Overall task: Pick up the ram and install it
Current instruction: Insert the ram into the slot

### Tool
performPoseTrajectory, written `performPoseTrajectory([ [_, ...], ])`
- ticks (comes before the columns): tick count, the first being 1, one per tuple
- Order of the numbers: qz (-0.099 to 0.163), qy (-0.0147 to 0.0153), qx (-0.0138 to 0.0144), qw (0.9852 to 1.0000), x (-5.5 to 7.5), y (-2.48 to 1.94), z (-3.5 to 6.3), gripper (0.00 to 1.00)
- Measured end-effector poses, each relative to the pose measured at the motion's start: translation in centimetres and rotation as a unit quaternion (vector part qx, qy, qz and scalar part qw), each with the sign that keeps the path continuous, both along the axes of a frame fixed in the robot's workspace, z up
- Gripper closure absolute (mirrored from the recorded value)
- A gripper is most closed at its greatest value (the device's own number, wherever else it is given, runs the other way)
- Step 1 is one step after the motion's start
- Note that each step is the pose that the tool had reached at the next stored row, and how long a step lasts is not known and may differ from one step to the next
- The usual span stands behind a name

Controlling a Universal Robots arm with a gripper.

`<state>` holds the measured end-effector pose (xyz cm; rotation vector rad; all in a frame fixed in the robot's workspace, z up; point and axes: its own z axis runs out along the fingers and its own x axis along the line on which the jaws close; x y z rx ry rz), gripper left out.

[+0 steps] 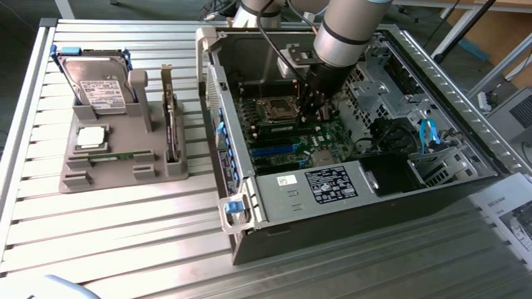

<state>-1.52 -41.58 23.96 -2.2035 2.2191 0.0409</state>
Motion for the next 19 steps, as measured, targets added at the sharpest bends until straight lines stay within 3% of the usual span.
performPoseTrajectory([
  [19,0.000,-0.0001,-0.0001,1.0000,-0.01,0.07,-0.19,0.88],
])
